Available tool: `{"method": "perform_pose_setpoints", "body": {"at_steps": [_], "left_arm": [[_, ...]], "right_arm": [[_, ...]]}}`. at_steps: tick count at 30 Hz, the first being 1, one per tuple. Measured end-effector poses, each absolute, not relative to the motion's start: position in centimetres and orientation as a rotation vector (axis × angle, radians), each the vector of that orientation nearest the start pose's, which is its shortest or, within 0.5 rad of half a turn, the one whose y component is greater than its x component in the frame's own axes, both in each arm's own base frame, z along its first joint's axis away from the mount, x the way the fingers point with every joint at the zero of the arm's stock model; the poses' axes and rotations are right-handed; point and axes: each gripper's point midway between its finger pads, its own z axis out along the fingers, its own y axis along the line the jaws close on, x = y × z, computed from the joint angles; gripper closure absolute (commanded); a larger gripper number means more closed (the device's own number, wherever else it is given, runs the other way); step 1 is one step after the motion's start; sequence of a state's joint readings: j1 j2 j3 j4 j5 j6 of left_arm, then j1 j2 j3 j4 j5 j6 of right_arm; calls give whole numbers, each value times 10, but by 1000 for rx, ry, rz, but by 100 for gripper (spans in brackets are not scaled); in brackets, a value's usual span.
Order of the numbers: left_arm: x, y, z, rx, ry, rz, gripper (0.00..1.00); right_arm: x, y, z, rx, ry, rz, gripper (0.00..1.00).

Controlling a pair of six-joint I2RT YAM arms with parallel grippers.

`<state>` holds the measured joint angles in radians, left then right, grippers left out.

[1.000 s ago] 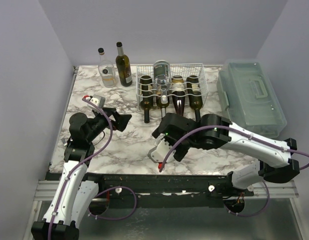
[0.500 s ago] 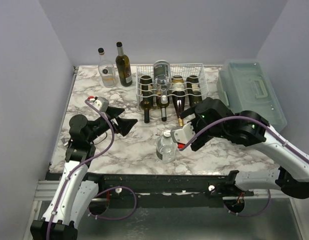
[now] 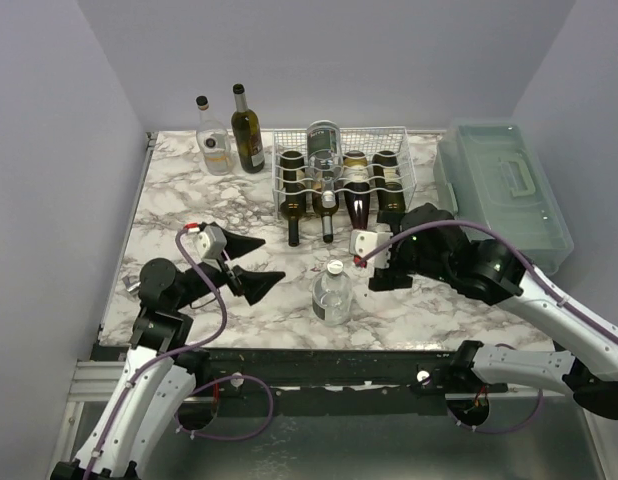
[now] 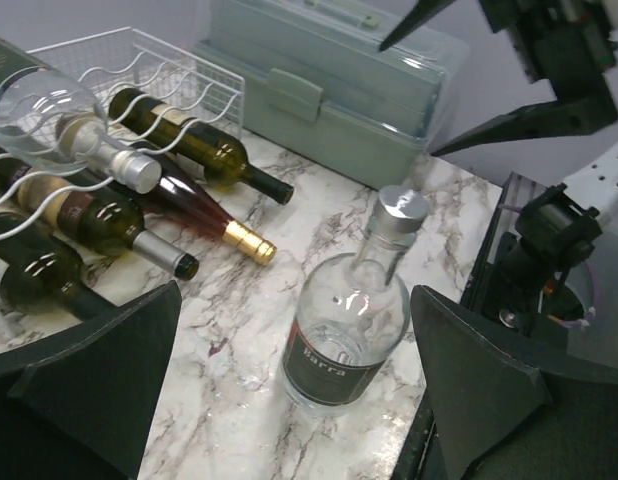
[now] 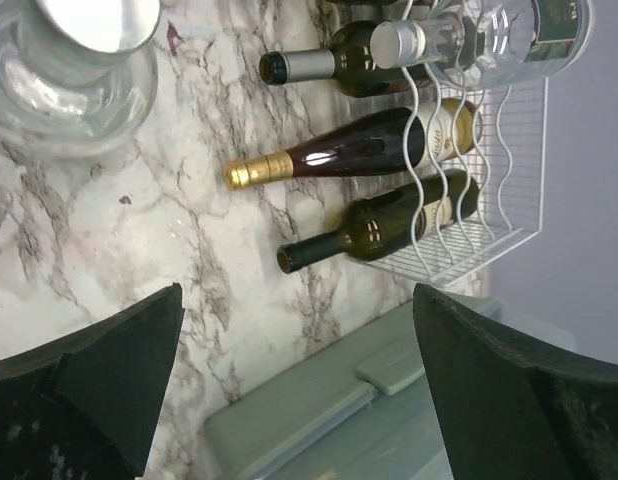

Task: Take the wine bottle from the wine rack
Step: Pick up the wine bottle from the center of the board.

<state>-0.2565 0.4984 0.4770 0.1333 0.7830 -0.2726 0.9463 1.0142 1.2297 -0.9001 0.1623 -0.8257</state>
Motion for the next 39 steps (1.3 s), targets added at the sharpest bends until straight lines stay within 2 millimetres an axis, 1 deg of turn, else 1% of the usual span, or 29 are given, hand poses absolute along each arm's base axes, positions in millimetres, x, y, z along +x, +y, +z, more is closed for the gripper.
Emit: {"method": "perform_pose_setpoints", "body": {"at_steps": [3,5,7,10,11,14,15,16,17,19,22,24,28,31,36,39], "left_arm": [[171,-191,272,682,1403,-1016,1],[163,-194,270,701,1387,-1033,1],[158,-197,269,711,1375,-1041,1],[152,-201,268,718,1360,-1048,1],[151,-202,268,720,1360,-1050,1],[147,-209,266,729,1362,-1060,1],[146,-213,265,735,1362,-1063,1],[144,-215,264,743,1364,-1068,1],[142,-220,261,754,1369,-1072,1],[137,-230,253,779,1397,-1076,1],[132,-240,241,818,1442,-1064,1],[129,-244,238,830,1454,-1049,1],[126,-248,234,837,1466,-1015,1],[123,-250,231,843,1475,-998,1],[118,-254,227,864,1478,-980,1],[116,-256,229,883,1469,-971,1]], "right_arm": [[219,196,265,-1594,1594,-69,1],[232,195,256,-1516,1702,-23,1],[250,190,247,-1417,1813,18,0],[273,178,236,-1271,1929,81,0],[279,175,233,-1214,1950,112,1],[288,170,230,-1069,1977,219,1],[289,169,228,-1021,1979,264,0],[287,173,221,-970,1980,343,0],[287,168,223,-943,1977,349,1],[286,169,219,-870,1970,415,1],[281,175,206,-814,1973,512,0],[278,178,199,-788,1980,578,1],[280,171,191,-724,1993,652,1],[278,173,191,-731,1976,687,1],[268,177,193,-777,1938,730,1],[266,178,195,-795,1922,735,1]]}}
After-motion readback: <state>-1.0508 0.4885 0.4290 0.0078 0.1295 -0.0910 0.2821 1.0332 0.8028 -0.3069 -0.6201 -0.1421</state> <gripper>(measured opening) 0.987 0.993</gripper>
